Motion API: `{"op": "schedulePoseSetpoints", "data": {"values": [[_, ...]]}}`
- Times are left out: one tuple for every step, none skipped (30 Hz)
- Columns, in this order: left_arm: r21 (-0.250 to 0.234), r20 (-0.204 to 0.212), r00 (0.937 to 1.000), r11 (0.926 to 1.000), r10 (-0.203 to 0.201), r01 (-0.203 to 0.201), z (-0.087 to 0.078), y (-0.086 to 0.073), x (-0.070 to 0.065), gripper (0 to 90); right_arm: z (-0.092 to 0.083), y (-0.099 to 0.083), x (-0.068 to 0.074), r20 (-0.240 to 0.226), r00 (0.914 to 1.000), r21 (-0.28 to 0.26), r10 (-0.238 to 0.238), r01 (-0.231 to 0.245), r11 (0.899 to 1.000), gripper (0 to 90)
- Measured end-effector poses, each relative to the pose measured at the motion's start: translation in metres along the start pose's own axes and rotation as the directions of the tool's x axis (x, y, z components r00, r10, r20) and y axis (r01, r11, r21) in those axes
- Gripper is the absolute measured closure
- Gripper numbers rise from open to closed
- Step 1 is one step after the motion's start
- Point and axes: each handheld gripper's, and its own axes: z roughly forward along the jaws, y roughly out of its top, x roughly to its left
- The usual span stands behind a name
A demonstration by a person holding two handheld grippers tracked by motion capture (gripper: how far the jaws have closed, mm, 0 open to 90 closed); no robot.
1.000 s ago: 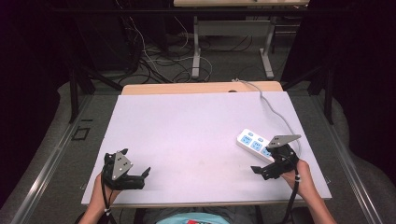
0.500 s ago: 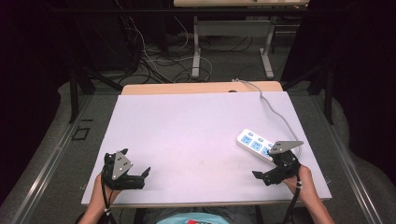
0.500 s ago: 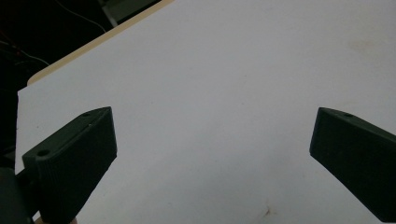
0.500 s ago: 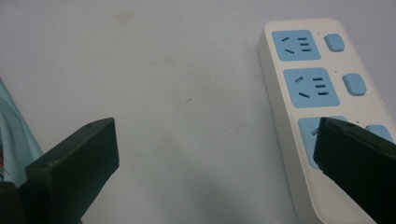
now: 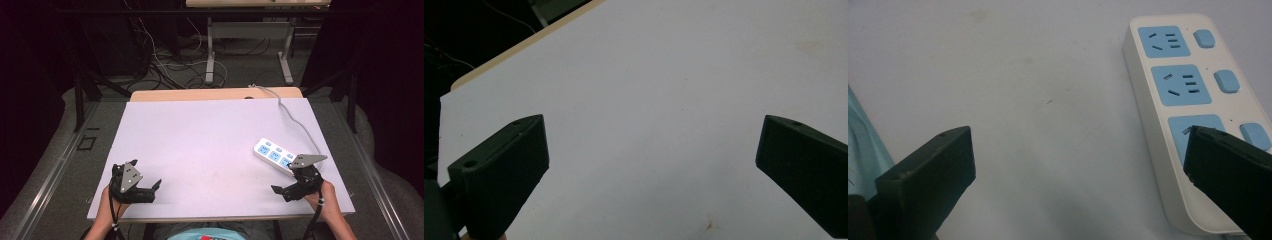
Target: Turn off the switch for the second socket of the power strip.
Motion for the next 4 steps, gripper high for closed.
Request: {"op": "schedulePoseSetpoints", "data": {"values": [[0.002,-0.001,1.0000,1.0000,0.002,-0.002,-0.0001,0.0000,0.0002,0.2,0.0003,0.0000,-0.0002,0.003,1.0000,-0.007,-0.006,0.006,1.000,0.0],[0.006,-0.002,1.0000,1.0000,0.006,-0.006,-0.0002,0.0001,0.0006,0.3,0.0004,-0.0001,-0.0002,0.006,0.9999,-0.011,-0.009,0.009,1.000,0.0],[0.006,-0.004,0.9999,0.9999,0.012,-0.012,-0.0001,0.0003,0.0010,0.2,0.0005,-0.0001,0.0000,0.005,0.9999,-0.013,-0.009,0.009,1.000,0.0],[0.010,0.000,0.9999,0.9999,0.012,-0.012,-0.0001,0.0003,0.0009,0.2,0.0003,0.0002,-0.0002,0.009,0.9998,-0.010,-0.015,0.015,1.000,0.0]]}}
